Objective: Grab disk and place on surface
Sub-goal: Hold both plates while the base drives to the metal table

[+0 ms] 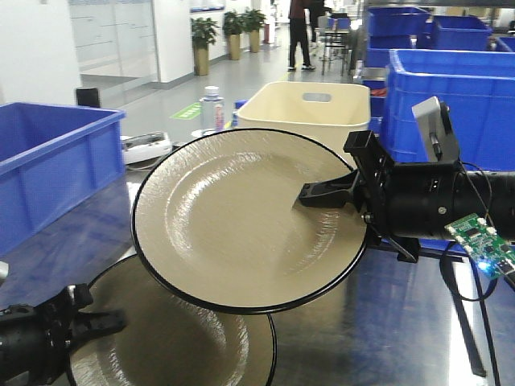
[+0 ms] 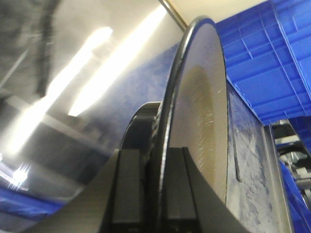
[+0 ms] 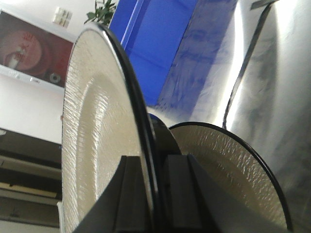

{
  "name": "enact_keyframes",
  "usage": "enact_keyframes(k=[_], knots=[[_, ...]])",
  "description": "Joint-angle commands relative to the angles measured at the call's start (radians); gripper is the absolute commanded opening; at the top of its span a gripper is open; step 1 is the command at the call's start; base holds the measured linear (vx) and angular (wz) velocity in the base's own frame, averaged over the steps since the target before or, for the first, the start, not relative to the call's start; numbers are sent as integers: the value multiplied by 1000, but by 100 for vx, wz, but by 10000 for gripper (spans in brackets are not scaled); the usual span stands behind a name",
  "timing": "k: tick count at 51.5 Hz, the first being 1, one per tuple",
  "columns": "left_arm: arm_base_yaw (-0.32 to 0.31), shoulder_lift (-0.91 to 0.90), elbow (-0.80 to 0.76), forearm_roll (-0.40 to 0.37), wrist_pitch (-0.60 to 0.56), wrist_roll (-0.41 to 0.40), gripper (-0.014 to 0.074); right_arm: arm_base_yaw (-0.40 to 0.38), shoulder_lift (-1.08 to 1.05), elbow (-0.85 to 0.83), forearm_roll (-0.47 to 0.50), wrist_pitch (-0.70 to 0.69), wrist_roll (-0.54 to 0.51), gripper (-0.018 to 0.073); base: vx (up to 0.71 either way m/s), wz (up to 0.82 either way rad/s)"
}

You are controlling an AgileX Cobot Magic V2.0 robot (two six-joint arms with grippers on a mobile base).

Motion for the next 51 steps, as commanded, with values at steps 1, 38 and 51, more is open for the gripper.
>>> enact_keyframes(k=[1,38,51], knots=[[-3,-27,-30,-84,43,-8,1,-3,-42,-43,105,-22,4,-5,15,-31],[-3,-27,-30,-84,43,-8,1,-3,-42,-43,106,-21,4,-5,14,-30],[-3,-27,-30,-84,43,-8,1,-3,-42,-43,106,-22,4,-5,10,-26]])
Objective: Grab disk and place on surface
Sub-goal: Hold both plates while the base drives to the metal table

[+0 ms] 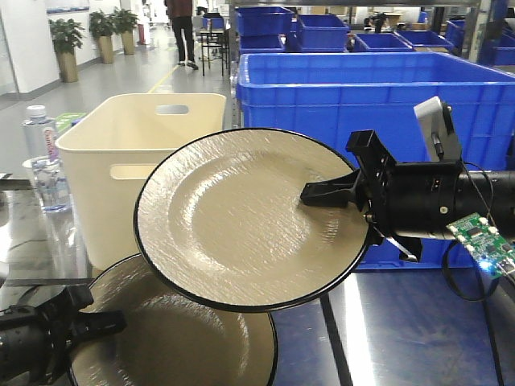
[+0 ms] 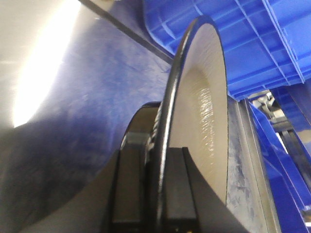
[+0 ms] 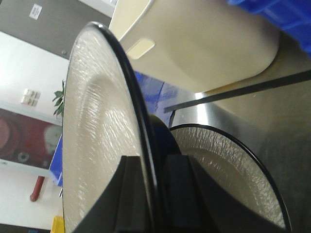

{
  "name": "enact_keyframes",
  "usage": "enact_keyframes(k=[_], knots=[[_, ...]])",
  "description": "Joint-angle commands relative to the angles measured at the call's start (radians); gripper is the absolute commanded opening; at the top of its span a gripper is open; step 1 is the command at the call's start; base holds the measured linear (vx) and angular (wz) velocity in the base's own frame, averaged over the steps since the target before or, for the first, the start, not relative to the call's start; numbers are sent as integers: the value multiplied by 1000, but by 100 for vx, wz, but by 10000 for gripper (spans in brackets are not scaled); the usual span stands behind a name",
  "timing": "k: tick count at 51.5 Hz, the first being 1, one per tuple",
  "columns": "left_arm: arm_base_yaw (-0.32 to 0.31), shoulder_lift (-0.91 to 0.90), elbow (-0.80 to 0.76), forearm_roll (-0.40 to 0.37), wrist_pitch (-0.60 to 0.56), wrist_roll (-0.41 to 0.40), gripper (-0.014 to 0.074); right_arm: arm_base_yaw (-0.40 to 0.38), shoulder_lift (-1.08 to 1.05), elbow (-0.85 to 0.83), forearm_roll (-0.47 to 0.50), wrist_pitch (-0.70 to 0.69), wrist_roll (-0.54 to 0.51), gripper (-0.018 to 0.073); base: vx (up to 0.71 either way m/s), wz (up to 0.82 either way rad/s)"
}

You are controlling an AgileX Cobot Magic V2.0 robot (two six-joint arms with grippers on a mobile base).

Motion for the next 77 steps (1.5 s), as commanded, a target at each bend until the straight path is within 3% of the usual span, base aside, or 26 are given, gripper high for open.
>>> enact_keyframes(k=[1,61,77], knots=[[-3,-27,-30,-84,42,-8,1,-3,-42,-43,106,-21,4,-5,8,-20],[-3,-27,-30,-84,42,-8,1,-3,-42,-43,106,-21,4,-5,1,-4],[-3,-2,-30,-72,-44,-11,1,-3,-42,-43,101,-47,4,-5,0,0]])
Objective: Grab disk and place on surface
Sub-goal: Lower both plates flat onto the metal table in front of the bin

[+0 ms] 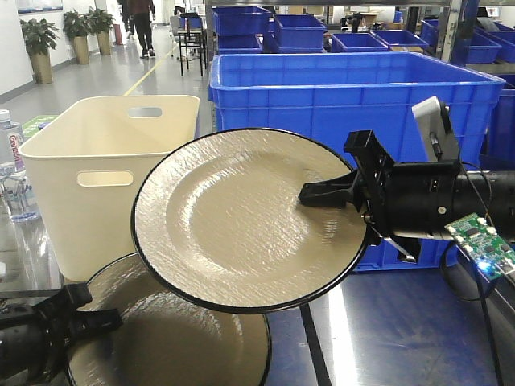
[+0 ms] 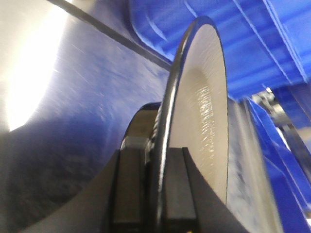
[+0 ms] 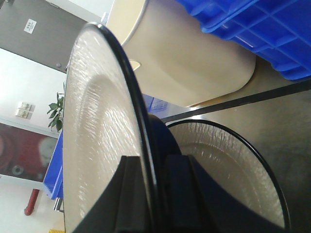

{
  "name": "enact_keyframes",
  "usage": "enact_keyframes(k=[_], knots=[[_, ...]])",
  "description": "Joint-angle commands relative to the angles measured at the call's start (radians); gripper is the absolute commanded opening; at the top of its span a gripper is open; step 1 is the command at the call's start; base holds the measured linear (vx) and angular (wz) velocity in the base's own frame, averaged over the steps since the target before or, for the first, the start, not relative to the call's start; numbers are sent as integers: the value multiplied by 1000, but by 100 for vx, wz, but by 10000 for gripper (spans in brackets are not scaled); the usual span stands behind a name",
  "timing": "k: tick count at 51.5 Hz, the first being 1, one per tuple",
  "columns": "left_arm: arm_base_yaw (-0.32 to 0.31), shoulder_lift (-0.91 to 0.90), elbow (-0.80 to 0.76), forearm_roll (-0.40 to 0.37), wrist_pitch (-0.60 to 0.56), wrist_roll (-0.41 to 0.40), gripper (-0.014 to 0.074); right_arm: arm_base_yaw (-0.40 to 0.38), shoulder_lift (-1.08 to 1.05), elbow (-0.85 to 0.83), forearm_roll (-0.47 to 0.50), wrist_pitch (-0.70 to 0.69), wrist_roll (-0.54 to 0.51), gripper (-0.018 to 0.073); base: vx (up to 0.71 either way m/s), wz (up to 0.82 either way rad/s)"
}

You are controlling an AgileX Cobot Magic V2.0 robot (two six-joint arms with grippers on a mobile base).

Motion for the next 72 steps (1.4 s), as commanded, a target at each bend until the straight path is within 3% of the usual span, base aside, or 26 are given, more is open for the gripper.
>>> enact_keyframes(k=[1,18,27,33,40,48,52,66,72], knots=[[-3,-2,-30,-70,3,-11,1,-3,-41,-43,101,-44,4,-5,0,0],[-3,115,-30,-57,32,-10,6,-3,-41,-43,61,-50,4,-3,0,0],[-3,118,-30,53,34,-8,66,-3,-41,-43,16,-53,4,1,0,0],[-3,116,-30,160,38,-8,171,-3,-41,-43,16,-56,4,7,0,0],[-2,112,-30,283,26,-9,360,-3,-41,-43,16,-59,4,13,0,0],[-1,91,-31,299,18,-8,548,-3,-41,-43,4,-67,4,19,0,0],[13,61,-31,335,5,-7,593,-3,-41,-43,-18,-69,4,20,0,0],[132,-144,-31,580,12,-11,600,-3,-21,-43,-76,-73,4,34,0,0],[156,-247,-30,595,10,-11,581,15,34,-43,-40,-66,4,41,0,0]])
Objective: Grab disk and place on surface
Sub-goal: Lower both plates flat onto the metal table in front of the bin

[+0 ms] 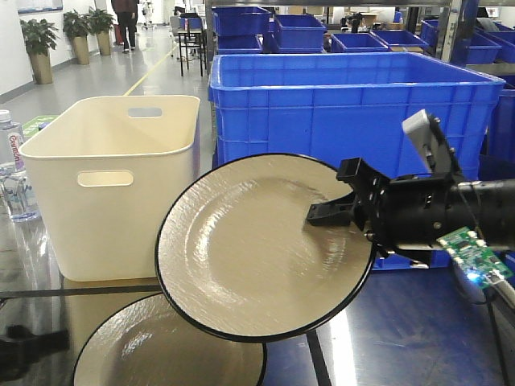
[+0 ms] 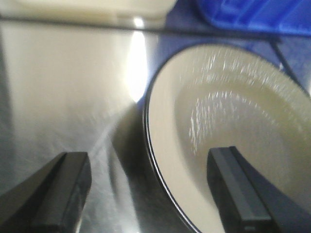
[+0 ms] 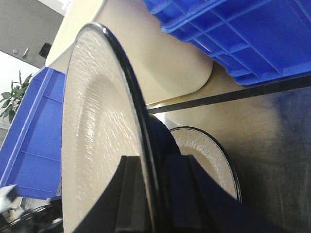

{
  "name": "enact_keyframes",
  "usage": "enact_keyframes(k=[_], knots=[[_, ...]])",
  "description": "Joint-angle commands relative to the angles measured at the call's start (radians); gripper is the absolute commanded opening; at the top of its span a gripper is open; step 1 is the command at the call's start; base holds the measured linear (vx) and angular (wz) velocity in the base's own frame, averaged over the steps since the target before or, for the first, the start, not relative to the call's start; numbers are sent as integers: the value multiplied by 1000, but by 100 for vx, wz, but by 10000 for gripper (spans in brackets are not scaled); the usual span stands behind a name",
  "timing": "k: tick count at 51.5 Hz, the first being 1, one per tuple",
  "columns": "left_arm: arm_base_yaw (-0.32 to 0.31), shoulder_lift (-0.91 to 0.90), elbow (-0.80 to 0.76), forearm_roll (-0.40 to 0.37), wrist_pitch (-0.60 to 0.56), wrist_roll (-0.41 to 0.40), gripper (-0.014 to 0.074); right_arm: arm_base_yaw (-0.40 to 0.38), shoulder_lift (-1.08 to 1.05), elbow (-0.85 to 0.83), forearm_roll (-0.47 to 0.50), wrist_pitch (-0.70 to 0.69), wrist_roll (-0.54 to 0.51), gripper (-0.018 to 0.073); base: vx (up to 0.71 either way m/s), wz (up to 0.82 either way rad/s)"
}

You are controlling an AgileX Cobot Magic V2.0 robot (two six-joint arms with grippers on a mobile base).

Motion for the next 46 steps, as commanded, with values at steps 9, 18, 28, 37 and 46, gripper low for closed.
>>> enact_keyframes(k=[9,18,28,37,46], knots=[[10,-186,-28,-18,-17,1,559,98,101,-41,180,-61,-56,46,0,0],[10,-232,-28,-18,-18,1,553,179,200,-41,251,-73,-139,57,0,0],[10,-236,-28,-18,0,1,553,222,273,-41,315,-81,-205,108,0,0],[10,-236,-28,-18,18,1,553,220,295,-41,307,-72,-344,226,0,0],[10,-236,-28,-18,18,1,553,220,292,-41,305,-72,-455,420,0,0]])
